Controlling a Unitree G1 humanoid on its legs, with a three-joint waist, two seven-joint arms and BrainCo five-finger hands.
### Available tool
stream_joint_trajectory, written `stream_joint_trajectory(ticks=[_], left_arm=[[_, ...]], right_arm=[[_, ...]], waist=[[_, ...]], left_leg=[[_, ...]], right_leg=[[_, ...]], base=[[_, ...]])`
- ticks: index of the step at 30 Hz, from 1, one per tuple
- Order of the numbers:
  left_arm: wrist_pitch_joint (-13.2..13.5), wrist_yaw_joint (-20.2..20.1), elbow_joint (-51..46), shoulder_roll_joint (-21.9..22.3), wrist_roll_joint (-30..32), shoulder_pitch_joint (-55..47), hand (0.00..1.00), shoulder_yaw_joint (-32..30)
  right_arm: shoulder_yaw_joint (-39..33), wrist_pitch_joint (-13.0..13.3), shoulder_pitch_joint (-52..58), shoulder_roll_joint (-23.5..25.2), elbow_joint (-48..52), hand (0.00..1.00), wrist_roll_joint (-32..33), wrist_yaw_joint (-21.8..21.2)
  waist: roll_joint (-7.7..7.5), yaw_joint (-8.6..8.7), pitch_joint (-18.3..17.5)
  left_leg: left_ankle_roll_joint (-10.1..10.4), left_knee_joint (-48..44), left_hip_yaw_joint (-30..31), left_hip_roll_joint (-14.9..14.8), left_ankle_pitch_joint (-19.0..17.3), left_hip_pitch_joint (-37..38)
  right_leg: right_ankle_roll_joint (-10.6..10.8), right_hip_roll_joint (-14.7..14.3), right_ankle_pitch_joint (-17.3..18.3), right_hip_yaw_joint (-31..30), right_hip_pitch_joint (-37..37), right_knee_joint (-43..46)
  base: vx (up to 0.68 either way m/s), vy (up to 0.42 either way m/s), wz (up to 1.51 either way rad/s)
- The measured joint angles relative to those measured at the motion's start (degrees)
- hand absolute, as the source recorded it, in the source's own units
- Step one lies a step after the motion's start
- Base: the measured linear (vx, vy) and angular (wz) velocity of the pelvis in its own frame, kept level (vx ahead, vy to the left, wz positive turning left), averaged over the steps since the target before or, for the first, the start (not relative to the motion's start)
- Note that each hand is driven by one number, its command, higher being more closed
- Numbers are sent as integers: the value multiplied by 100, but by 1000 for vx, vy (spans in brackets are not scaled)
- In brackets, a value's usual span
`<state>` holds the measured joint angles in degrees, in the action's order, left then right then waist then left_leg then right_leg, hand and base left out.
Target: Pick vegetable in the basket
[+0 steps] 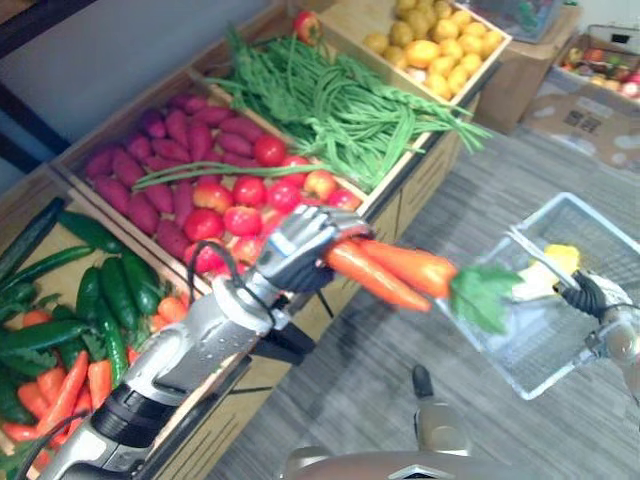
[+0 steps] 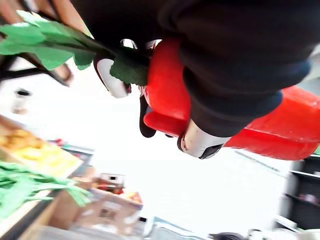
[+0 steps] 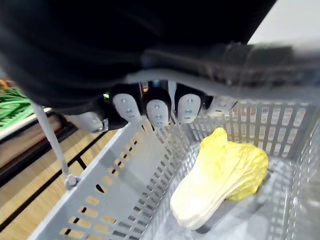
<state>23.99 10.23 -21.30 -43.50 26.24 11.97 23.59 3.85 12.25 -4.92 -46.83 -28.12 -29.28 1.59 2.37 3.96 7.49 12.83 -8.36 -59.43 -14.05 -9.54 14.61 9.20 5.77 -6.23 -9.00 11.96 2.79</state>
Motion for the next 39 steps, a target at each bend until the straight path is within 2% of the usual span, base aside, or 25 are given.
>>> stream_joint_trajectory(ticks=[6,10,16,23,30,35,39], left_arm=[[98,-226,-70,110,-313,602,100,889],[105,-376,-58,318,-368,746,100,1428],[108,-628,90,380,-480,989,100,2131],[101,-844,520,561,-534,1029,100,2402],[81,-948,1126,857,-472,1023,100,2575],[35,-942,1626,1208,-243,1023,100,2573],[-133,-941,2375,1635,11,1029,100,2556]], right_arm=[[509,345,-20,-216,789,100,1,-103],[863,350,-80,-439,1058,100,1,-165],[1347,332,-517,-969,1400,100,3,-201],[1902,350,-1176,-1266,1895,100,67,-216],[2348,565,-1659,-1291,2351,100,132,-358],[2443,563,-1757,-1290,2548,100,255,-468],[2708,561,-2063,-1261,2614,100,342,-582]], waist=[[8,5,-4],[6,17,-4],[10,73,-10],[-6,80,-25],[-126,102,-108],[-207,132,-161],[-249,257,-205]], left_leg=[[114,-503,-614,-361,-235,55],[173,-819,-878,-561,-347,53],[231,-1034,-1255,-713,-383,192],[235,-1113,-1555,-748,-385,321],[248,-1189,-1715,-767,-393,367],[248,-1193,-1715,-772,-394,362],[242,-1218,-1752,-777,-390,406]], right_leg=[[-38,-288,-128,-268,151,20],[-82,-433,-202,-409,261,34],[-122,-656,-291,-669,333,33],[-138,-807,-359,-900,393,23],[-159,-882,-415,-1029,463,8],[-162,-882,-443,-1030,468,2],[-170,-892,-450,-1040,469,27]], base=[[-110,-68,-35],[-85,-50,-26],[-58,-26,-28],[-67,-32,-21],[-54,-32,-11],[-36,-24,0],[-53,-27,-3]])
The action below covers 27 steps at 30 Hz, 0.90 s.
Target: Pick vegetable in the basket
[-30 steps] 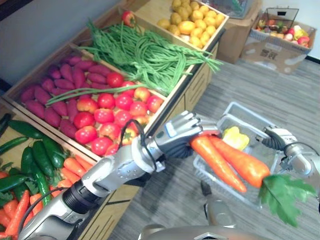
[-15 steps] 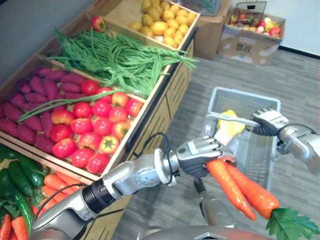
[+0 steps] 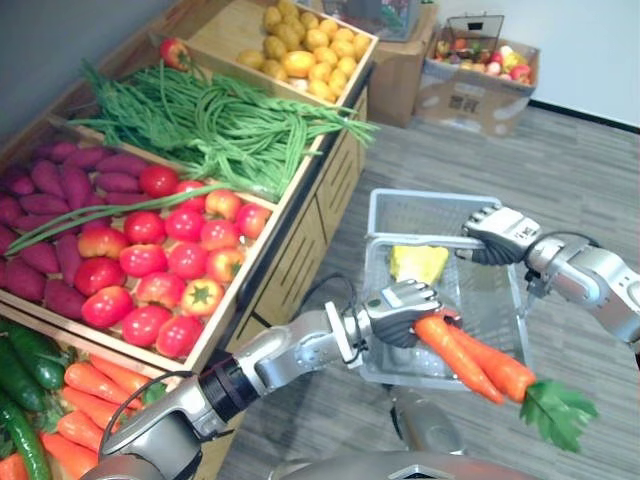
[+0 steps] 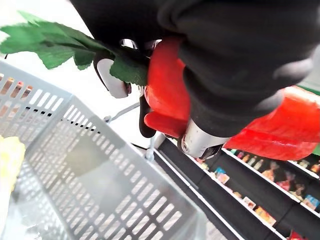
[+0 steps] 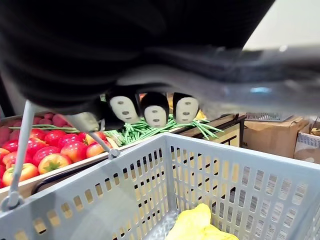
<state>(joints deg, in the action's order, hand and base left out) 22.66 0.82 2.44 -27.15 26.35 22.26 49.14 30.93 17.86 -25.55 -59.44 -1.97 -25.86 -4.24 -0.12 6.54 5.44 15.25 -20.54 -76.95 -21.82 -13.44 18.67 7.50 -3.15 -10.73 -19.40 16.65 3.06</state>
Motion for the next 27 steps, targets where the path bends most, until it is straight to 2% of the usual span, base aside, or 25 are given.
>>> stream_joint_trajectory(ticks=[4,9,16,17,21,27], left_arm=[[-134,4,636,394,286,0,100,-53],[-351,75,1312,916,657,5,100,-377],[-963,363,2359,1722,1607,55,100,-1010],[-1062,406,2498,1835,1747,56,0,-1123],[-1355,475,2878,2147,1981,139,0,-1442],[-1459,342,3042,2305,1998,366,0,-1588]], right_arm=[[169,-5,-377,119,5,100,4,-21],[348,-11,-647,191,86,100,190,-84],[394,-51,-678,305,150,100,217,-317],[392,-88,-677,305,150,100,217,-367],[201,-136,-444,310,158,100,218,-487],[-271,-161,-70,375,174,100,220,-638]], waist=[[0,99,0],[5,121,-5],[-9,124,-40],[-18,113,-47],[-107,82,-108],[-128,57,-120]], left_leg=[[-1,-76,-96,-49,0,61],[-6,-166,-259,-165,4,152],[2,-149,-318,-156,12,130],[3,-136,-316,-150,12,128],[4,-99,-266,-125,14,41],[5,-53,-222,-39,12,-29]], right_leg=[[0,-54,3,-27,2,18],[-19,-177,39,-11,31,21],[-28,-201,51,31,114,58],[-31,-196,48,33,110,52],[-105,-146,-83,63,111,-26],[-81,-42,-140,71,92,-110]], base=[[-49,-28,-9],[-29,-43,-13],[-7,-16,-5],[0,0,0],[-8,2,5],[-21,9,5]])
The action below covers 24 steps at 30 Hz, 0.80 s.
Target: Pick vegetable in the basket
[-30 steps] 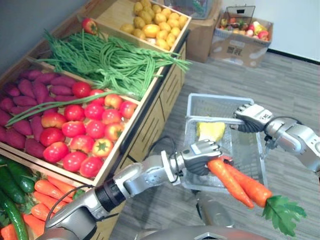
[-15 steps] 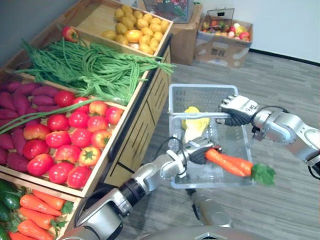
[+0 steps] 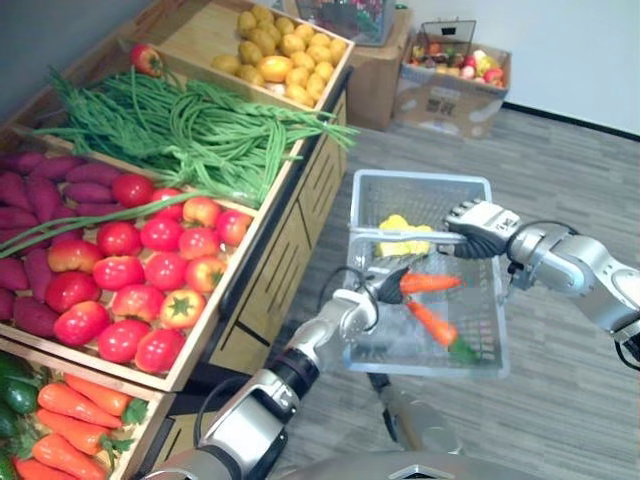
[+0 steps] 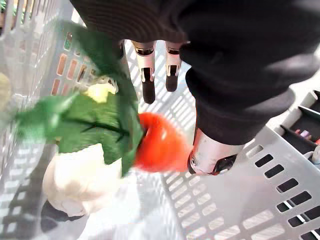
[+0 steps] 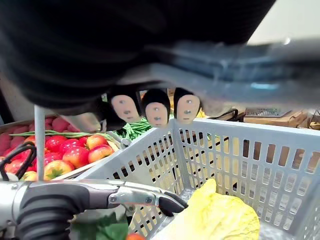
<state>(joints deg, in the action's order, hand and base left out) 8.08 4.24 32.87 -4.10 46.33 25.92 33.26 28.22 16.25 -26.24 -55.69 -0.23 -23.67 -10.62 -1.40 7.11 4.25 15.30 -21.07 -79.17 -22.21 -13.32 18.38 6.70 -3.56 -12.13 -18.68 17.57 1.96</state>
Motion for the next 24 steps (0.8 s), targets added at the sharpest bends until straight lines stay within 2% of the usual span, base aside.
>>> stream_joint_trajectory(ticks=[12,17,19,20,21,22,23,24], left_arm=[[3,-329,-193,169,6,120,0,94],[32,-643,-1406,79,-77,117,0,535],[132,-792,-2118,-206,-273,107,0,857],[173,-880,-2501,-358,-471,103,0,968],[262,-1026,-3029,-567,-947,103,0,1103],[377,-1296,-3561,-791,-1785,103,0,1240],[393,-1389,-3780,-886,-2123,101,0,1274],[389,-1501,-4129,-1177,-2757,111,0,1335]], right_arm=[[-696,-122,632,67,186,100,4,-263],[-1047,-178,867,463,192,100,10,-313],[-1388,-189,983,650,203,100,21,-315],[-1524,-216,1041,731,198,100,66,-309],[-1657,-263,1116,822,189,100,148,-302],[-1728,-343,1173,980,100,100,207,-289],[-1769,-351,1222,1064,39,100,245,-287],[-1807,-366,1280,1263,-155,100,349,-262]], waist=[[-26,-115,16],[-23,-163,18],[-21,-194,19],[-19,-201,20],[-17,-253,21],[-9,-265,26],[-7,-272,27],[-5,-284,28]], left_leg=[[0,-14,253,13,-14,-133],[-4,-155,377,-153,-42,-235],[-9,-202,445,-209,-55,-282],[-13,-250,491,-261,-72,-316],[-21,-306,544,-312,-89,-336],[-21,-320,618,-348,-94,-341],[-21,-318,646,-358,-94,-334],[-23,-317,747,-366,-94,-334]], right_leg=[[22,163,-20,161,-86,-122],[19,155,-23,322,-92,-142],[19,156,-23,383,-95,-133],[19,156,-23,429,-95,-127],[19,159,-22,485,-108,-116],[18,171,-20,572,-164,-115],[14,182,-16,607,-196,-115],[-4,213,-1,673,-258,-114]], base=[[-59,-20,9],[-60,-36,13],[-55,-34,14],[-48,-31,19],[-62,-36,27],[-63,-32,26],[-62,-23,30],[-85,-17,32]])
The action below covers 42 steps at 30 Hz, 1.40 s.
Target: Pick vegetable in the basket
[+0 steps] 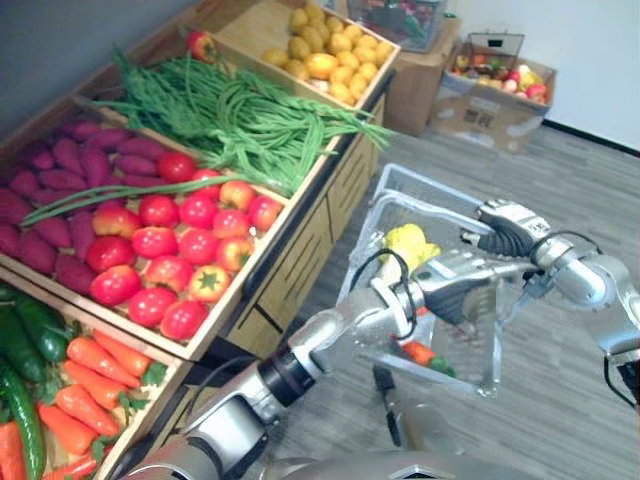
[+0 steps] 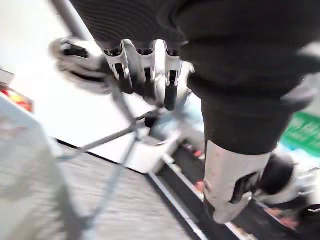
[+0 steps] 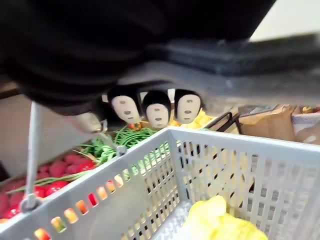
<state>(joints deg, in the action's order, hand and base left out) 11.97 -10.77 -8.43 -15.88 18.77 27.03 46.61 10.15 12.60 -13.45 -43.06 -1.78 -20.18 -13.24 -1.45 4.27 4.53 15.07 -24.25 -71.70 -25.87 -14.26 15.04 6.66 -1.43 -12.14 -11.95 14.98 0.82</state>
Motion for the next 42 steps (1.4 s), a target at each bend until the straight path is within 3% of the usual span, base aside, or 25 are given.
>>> stream_joint_trajectory(ticks=[1,4,7,14,20,22,26,30,35,38,42], left_arm=[[54,-116,-446,-383,-867,10,0,213],[330,-478,-1445,-938,-2531,61,0,1070],[385,-588,-1690,-1241,-3545,141,0,1331],[373,-525,-2205,-2321,-4060,218,0,1308],[417,-295,-2842,-2476,-4113,-919,0,-76],[421,-253,-2949,-2462,-4115,-1326,0,-683],[513,62,-3018,-2184,-4125,-2182,0,-2093],[536,419,-2952,-1370,-4087,-2827,0,-3226],[529,1023,-2686,-442,-3468,-3367,0,-4299],[503,1355,-2653,162,-2901,-3694,0,-4865],[431,1861,-2436,953,-2221,-3907,0,-5579]], right_arm=[[-33,-52,10,276,-290,100,32,36],[-62,-246,41,880,-1111,100,39,335],[-139,-383,360,1189,-1583,100,26,606],[-1279,-492,1314,1752,-2521,100,-22,800],[-2573,-694,1764,2294,-4038,100,4,1288],[-2970,-722,1751,2420,-4646,100,49,1467],[-3452,-774,1727,2606,-5685,100,241,1772],[-3575,-785,1695,2663,-6232,100,466,1924],[-3638,-712,1689,2946,-6454,100,683,2011],[-3673,-687,1699,2996,-6463,100,783,2026],[-3678,-608,1707,3042,-6508,100,1023,2030]], waist=[[0,3,0],[15,-41,0],[47,-175,-2],[99,-313,-21],[216,-321,-116],[159,-329,-132],[108,-428,-178],[9,-461,-252],[-267,-604,-327],[-283,-624,-336],[-279,-784,-338]], left_leg=[[-12,-1,67,-6,-6,1],[-41,-20,336,-1,-21,-108],[-77,-96,672,-49,-42,-291],[-215,-91,1666,43,-14,-910],[-487,144,2707,429,124,-1510],[-513,261,3038,564,192,-1703],[-553,551,3581,854,383,-1917],[-667,876,4139,1102,670,-2215],[-748,1352,4546,1310,1045,-2302],[-780,1641,4759,1450,1211,-2296],[-757,2114,5020,1601,1503,-2292]], right_leg=[[-7,38,9,71,-51,1],[-22,166,20,293,-132,1],[-39,300,34,589,-218,-3],[-33,722,73,1414,-414,-73],[24,1152,135,2246,-603,-136],[25,1278,188,2526,-694,-238],[22,1444,207,2967,-849,-418],[-5,1545,185,3437,-914,-498],[-9,1569,191,3840,-973,-498],[32,1642,284,4048,-1038,-454],[10,1689,395,4319,-1039,-383]], base=[[-90,-13,30],[-92,-11,38],[-93,-19,50],[-74,-12,68],[-20,44,79],[-6,55,80],[12,30,66],[33,4,61],[41,-7,44],[14,30,46],[-3,21,36]])
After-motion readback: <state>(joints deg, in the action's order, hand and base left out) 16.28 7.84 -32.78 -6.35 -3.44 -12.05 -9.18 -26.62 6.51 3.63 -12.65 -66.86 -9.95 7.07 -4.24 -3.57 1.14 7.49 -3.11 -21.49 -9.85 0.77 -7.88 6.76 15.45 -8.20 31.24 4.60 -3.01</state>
